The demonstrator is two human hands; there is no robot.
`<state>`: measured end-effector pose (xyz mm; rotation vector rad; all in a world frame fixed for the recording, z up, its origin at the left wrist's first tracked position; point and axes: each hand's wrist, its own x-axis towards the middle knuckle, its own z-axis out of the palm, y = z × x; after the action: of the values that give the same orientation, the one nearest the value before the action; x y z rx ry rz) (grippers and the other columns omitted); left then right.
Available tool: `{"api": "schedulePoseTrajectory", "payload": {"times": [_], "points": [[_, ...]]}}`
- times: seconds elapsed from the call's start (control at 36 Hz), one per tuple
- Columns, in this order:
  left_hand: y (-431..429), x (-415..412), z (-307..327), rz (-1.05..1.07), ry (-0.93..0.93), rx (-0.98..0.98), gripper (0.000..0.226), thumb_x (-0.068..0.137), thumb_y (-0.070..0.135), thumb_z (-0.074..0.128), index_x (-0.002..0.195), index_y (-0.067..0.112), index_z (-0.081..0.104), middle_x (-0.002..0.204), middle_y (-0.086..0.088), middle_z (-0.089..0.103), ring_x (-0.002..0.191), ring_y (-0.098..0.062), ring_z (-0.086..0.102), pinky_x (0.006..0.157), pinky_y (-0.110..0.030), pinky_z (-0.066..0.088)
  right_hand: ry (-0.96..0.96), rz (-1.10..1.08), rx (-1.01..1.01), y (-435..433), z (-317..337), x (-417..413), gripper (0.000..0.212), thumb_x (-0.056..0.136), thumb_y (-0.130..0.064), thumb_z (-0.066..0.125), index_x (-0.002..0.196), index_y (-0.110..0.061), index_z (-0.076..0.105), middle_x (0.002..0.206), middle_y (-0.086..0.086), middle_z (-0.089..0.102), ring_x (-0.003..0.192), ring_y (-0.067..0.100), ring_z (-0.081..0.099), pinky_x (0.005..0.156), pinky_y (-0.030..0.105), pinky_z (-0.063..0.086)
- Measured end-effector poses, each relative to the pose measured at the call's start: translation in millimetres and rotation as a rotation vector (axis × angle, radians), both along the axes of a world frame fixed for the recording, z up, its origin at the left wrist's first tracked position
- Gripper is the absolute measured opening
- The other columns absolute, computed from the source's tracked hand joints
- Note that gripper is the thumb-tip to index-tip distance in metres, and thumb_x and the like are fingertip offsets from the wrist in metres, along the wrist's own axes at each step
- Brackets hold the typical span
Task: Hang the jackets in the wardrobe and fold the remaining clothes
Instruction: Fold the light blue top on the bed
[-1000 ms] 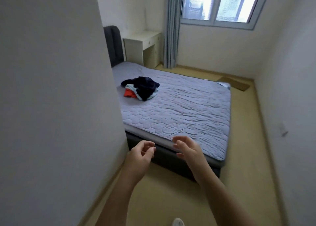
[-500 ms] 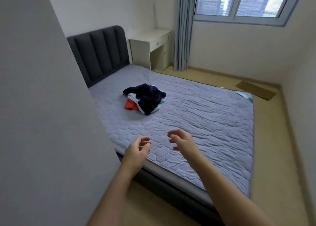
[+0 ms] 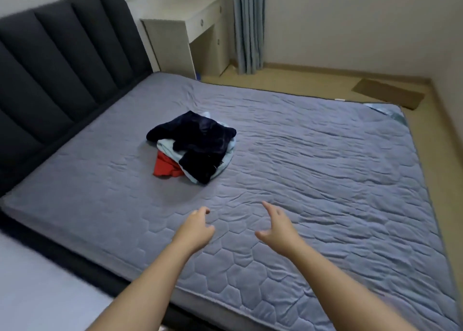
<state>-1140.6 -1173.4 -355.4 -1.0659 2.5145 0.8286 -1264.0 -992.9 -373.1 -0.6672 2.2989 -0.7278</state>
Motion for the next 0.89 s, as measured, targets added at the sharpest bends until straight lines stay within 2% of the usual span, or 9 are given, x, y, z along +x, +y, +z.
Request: {"api": "schedulePoseTrajectory", "payload": {"times": [0.14, 0.25, 0.36, 0.53, 0.61, 0.67, 0.78, 0.89], "points": [[-82.5, -52.1, -103.2, -0.245, -0.187, -0.211, 0.058, 0.090, 0.034, 0.054, 0.142, 0.023, 0.031, 0.142, -0.003, 0.035, 0.127, -0.025, 0.041, 0.094, -0.037, 0.042, -0.022, 0.019, 0.160, -60.0, -113.3, -44.5, 0.103, 0.080, -0.041, 0.073, 0.148, -0.046, -0.004, 0.160, 0.003, -0.008, 0.147, 0.029, 0.002, 0.115, 0.043, 0.023], [-136.9, -76.9, -183.3, -0.360, -0.253, -0.392, 0.066, 0.089, 0.036, 0.055, 0.146, 0.023, 0.023, 0.143, -0.002, 0.030, 0.127, -0.025, 0.037, 0.091, -0.036, 0.044, -0.036, 0.035, 0.257, -110.8, -203.8, -70.7, 0.113, 0.077, -0.041, 0.077, 0.145, -0.049, -0.013, 0.157, -0.001, -0.025, 0.145, 0.035, -0.014, 0.112, 0.058, 0.023], [-179.9, -96.3, -248.0, -0.379, -0.293, -0.515, 0.075, 0.086, 0.042, 0.059, 0.147, 0.024, 0.017, 0.149, -0.003, 0.021, 0.132, -0.024, 0.032, 0.093, -0.036, 0.043, -0.064, 0.009, 0.301, -151.9, -279.4, -85.7, 0.117, 0.074, -0.037, 0.080, 0.145, -0.049, -0.013, 0.156, 0.002, -0.029, 0.143, 0.041, -0.016, 0.110, 0.061, 0.024], [-228.6, -135.1, -305.9, -0.456, -0.286, -0.745, 0.088, 0.085, 0.040, 0.063, 0.150, 0.027, 0.006, 0.159, -0.007, -0.002, 0.145, -0.029, 0.009, 0.106, -0.040, 0.034, -0.089, 0.104, 0.455, -180.0, -354.4, -97.2, 0.117, 0.071, -0.030, 0.082, 0.144, -0.055, -0.007, 0.154, -0.002, -0.031, 0.142, 0.044, -0.017, 0.103, 0.069, 0.026], [-249.1, -164.1, -321.5, -0.470, -0.215, -0.835, 0.089, 0.084, 0.036, 0.065, 0.150, 0.027, 0.006, 0.158, -0.009, -0.005, 0.145, -0.031, 0.007, 0.109, -0.043, 0.030, -0.126, 0.179, 0.534, -181.6, -378.2, -105.9, 0.118, 0.068, -0.031, 0.084, 0.146, -0.051, -0.002, 0.156, 0.001, -0.027, 0.140, 0.051, -0.014, 0.107, 0.067, 0.023], [-259.5, -185.7, -330.2, -0.484, -0.216, -0.889, 0.093, 0.085, 0.035, 0.064, 0.151, 0.029, -0.001, 0.158, -0.010, -0.012, 0.145, -0.033, 0.000, 0.112, -0.048, 0.025, -0.124, 0.186, 0.566, -184.6, -388.9, -108.6, 0.118, 0.067, -0.033, 0.084, 0.146, -0.052, -0.002, 0.155, -0.002, -0.029, 0.139, 0.051, -0.016, 0.104, 0.070, 0.026], [-274.8, -224.6, -342.2, -0.492, -0.249, -0.999, 0.108, 0.083, 0.030, 0.069, 0.148, 0.032, -0.017, 0.155, -0.011, -0.024, 0.143, -0.039, -0.015, 0.109, -0.066, 0.009, -0.106, 0.218, 0.584, -186.9, -398.2, -114.9, 0.117, 0.067, -0.033, 0.083, 0.145, -0.051, -0.002, 0.154, -0.002, -0.031, 0.136, 0.056, -0.018, 0.103, 0.069, 0.028], [-290.8, -246.7, -351.5, -0.466, -0.266, -1.006, 0.115, 0.080, 0.029, 0.070, 0.145, 0.033, -0.024, 0.156, -0.010, -0.022, 0.142, -0.044, -0.013, 0.104, -0.073, 0.010, -0.091, 0.247, 0.589, -185.7, -400.7, -119.3, 0.116, 0.069, -0.032, 0.081, 0.146, -0.051, -0.004, 0.154, 0.001, -0.030, 0.134, 0.059, -0.018, 0.108, 0.066, 0.025]]}}
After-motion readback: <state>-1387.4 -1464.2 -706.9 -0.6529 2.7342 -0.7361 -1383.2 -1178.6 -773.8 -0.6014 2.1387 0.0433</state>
